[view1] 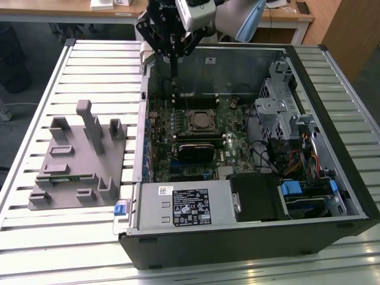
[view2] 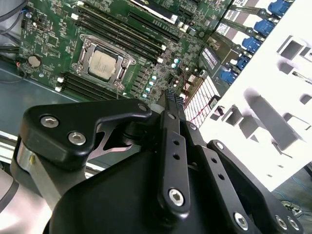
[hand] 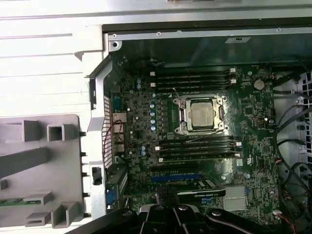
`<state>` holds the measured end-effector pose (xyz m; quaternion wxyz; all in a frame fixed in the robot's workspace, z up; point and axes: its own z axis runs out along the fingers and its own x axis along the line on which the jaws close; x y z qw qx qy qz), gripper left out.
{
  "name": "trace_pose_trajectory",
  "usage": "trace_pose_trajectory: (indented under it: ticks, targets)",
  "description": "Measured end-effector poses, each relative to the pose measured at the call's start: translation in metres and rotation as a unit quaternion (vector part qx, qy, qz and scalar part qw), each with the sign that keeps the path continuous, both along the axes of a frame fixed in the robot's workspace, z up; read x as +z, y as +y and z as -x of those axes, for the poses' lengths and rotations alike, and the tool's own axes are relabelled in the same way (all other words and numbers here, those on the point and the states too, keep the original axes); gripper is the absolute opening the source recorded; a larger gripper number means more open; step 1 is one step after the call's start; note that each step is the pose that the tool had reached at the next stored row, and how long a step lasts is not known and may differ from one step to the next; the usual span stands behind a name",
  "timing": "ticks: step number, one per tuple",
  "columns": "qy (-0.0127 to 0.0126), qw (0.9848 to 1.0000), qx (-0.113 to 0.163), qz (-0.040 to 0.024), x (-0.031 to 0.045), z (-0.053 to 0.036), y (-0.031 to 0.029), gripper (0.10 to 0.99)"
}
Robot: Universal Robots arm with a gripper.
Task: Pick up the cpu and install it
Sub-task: 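Install the first cpu locking lever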
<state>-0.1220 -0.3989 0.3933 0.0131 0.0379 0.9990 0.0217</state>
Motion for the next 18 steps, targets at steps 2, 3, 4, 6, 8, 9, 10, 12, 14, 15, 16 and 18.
trace_pose_trajectory:
  ticks: [2, 3, 4, 6, 8, 9, 10, 12, 14, 15, 16, 18]
  targets:
    - [0.0, 1.0, 0.0, 0.0, 0.0, 0.0, 0.0, 0.106]
    - [0.0, 1.0, 0.0, 0.0, 0.0, 0.0, 0.0, 0.106]
    - [0.0, 1.0, 0.0, 0.0, 0.0, 0.0, 0.0, 0.106]
    - [0.0, 1.0, 0.0, 0.0, 0.0, 0.0, 0.0, 0.106]
    - [0.0, 1.0, 0.0, 0.0, 0.0, -0.0001, 0.0, 0.106]
    - [0.0, 1.0, 0.0, 0.0, -0.0001, -0.0004, 0.0, 0.106]
    - [0.0, 1.0, 0.0, 0.0, -0.0001, -0.0009, 0.0001, 0.106]
    - [0.0001, 1.0, 0.0, 0.0, -0.0003, -0.0036, 0.0006, 0.106]
    - [0.0001, 1.0, 0.0, 0.0, -0.0007, -0.0068, 0.0019, 0.106]
    - [0.0001, 1.0, 0.0, 0.0, -0.001, -0.0075, 0.0026, 0.106]
    - [0.0001, 1.0, 0.0, 0.0001, -0.0012, -0.0076, 0.0037, 0.106]
    - [0.0001, 1.0, 0.0, 0.0, -0.0017, -0.0077, 0.0072, 0.106]
